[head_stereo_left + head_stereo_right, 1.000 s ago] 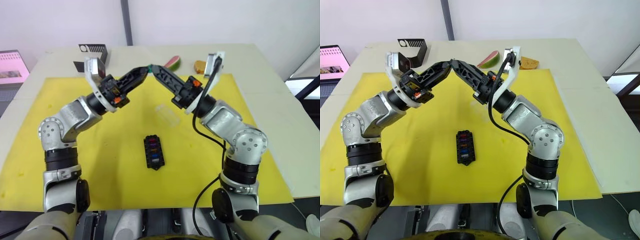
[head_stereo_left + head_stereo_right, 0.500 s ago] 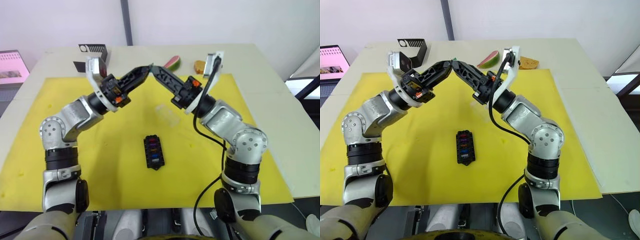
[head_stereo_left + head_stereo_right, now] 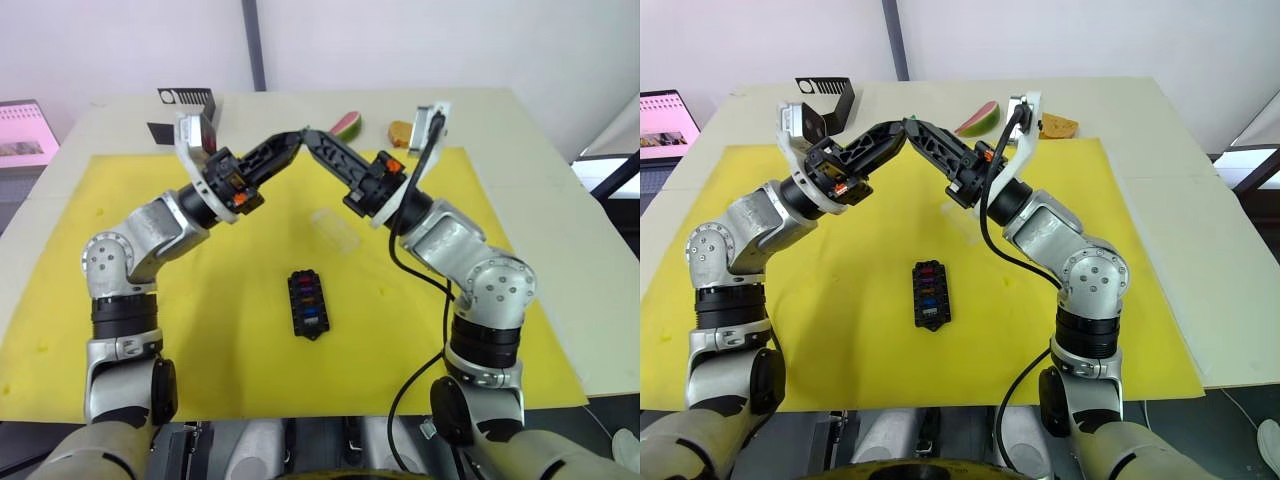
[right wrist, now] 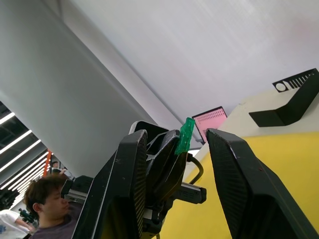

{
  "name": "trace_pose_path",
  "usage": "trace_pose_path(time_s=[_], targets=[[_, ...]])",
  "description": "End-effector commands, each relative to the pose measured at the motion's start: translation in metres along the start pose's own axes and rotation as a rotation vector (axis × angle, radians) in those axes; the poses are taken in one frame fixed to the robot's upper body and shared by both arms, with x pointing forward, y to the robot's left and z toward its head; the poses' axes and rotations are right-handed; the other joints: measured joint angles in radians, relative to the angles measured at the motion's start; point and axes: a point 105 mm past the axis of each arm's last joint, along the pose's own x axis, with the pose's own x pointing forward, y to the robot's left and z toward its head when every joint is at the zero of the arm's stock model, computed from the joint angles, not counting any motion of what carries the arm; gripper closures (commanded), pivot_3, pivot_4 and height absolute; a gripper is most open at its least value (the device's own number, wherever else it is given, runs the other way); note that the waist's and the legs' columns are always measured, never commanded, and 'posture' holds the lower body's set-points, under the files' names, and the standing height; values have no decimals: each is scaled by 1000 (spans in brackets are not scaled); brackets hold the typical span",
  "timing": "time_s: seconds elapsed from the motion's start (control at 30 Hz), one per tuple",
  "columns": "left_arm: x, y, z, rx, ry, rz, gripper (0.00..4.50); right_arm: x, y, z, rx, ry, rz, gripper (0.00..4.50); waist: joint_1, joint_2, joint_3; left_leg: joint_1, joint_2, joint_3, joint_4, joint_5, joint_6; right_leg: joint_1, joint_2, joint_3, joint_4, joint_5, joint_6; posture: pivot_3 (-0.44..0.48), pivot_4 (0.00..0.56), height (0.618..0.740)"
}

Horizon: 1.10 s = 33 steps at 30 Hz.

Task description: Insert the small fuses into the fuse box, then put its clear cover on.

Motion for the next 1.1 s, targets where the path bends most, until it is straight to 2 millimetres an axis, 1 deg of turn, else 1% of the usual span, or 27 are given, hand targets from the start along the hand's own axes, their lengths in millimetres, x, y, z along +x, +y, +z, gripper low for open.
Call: trace_pose_path(time_s=[0.03,0.07,0.1,0.23,0.33,0.43,0.53,0.6,0.63,0.7,0.73,0.8,0.83,0.87,0.9,0.93,1.0,1.03,1.1], targets=[[4,-16,1,37,10,-58,4500,-1,6,5,-1,-23,27,3766,0,0,0,0,0,0,0,0,0,0,0,0,0,0,0,0,150,740],[4,-16,1,37,10,-58,4500,-1,6,5,0,-23,26,4242,0,0,0,0,0,0,0,0,0,0,0,0,0,0,0,0,150,740],[4,-16,0,37,10,-57,4500,-1,6,5,1,-24,26,4476,0,0,0,0,0,0,0,0,0,0,0,0,0,0,0,0,150,740],[3,-13,-2,51,18,-38,4500,0,7,7,6,-28,32,4476,0,0,0,0,0,0,0,0,0,0,0,0,0,0,0,0,150,740],[-1,-12,2,60,8,-24,4500,0,10,9,14,-35,42,4476,0,0,0,0,0,0,0,0,0,0,0,0,0,0,0,0,150,740],[-9,-13,3,85,22,-13,3480,-1,13,12,25,-42,56,4500,-1,0,0,0,0,0,0,0,0,0,0,0,0,0,0,0,150,740],[-31,-15,3,171,97,44,2028,-3,17,13,15,-23,74,4500,-7,1,0,0,0,0,0,0,0,0,1,0,0,0,0,0,150,740],[-48,-17,2,265,172,98,1020,-9,20,13,-37,34,99,4500,-7,1,1,0,1,0,-1,0,0,0,1,0,0,0,0,0,150,740],[-56,-19,0,328,229,125,1020,-14,22,12,-76,84,114,4500,-6,2,1,0,1,0,-1,0,0,0,1,0,0,0,0,0,150,740],[-65,-21,-5,407,319,150,1020,-21,22,10,-140,166,131,4500,-3,3,2,0,1,0,-1,-2,4,0,1,0,-2,0,0,0,150,740],[-71,-21,-10,458,392,168,1020,-28,23,5,-222,250,145,4500,1,3,2,0,1,0,-1,-2,5,1,1,0,-3,0,0,0,150,740],[-82,-17,-20,546,526,194,596,-39,24,-2,-335,386,174,4500,3,4,2,-1,1,1,-1,-4,7,2,1,0,-5,0,-1,0,150,740],[-88,-12,-25,615,595,212,153,-44,25,-6,-382,440,193,4500,1,4,3,-1,0,1,-1,-4,8,2,1,0,-6,-1,-1,0,150,740],[-93,-7,-29,683,653,220,66,-47,26,-9,-422,480,212,4500,0,4,3,-1,0,2,-1,-5,10,2,1,0,-7,-1,-1,0,150,740],[-98,-2,-33,741,716,229,66,-51,26,-14,-461,533,236,4500,1,5,3,0,1,2,-1,-6,10,2,1,0,-7,-1,-1,0,150,740],[-108,5,-42,793,805,227,66,-54,25,-24,-527,607,257,4500,-1,5,4,0,1,2,-1,-6,10,2,1,0,-7,-1,-1,0,150,740],[-124,15,-56,868,935,210,66,-59,18,-39,-641,717,286,4500,-6,6,4,0,2,3,-2,-6,11,2,1,1,-7,-1,-1,0,150,740],[-128,20,-60,904,970,204,66,-59,13,-45,-680,755,287,4500,-6,6,4,0,3,3,-3,-6,10,1,1,1,-7,-1,-1,0,150,740],[-128,28,-61,978,968,208,66,-56,4,-52,-733,804,288,4500,1,6,5,0,4,3,-3,-5,10,1,1,1,-7,-1,-1,0,150,740]])
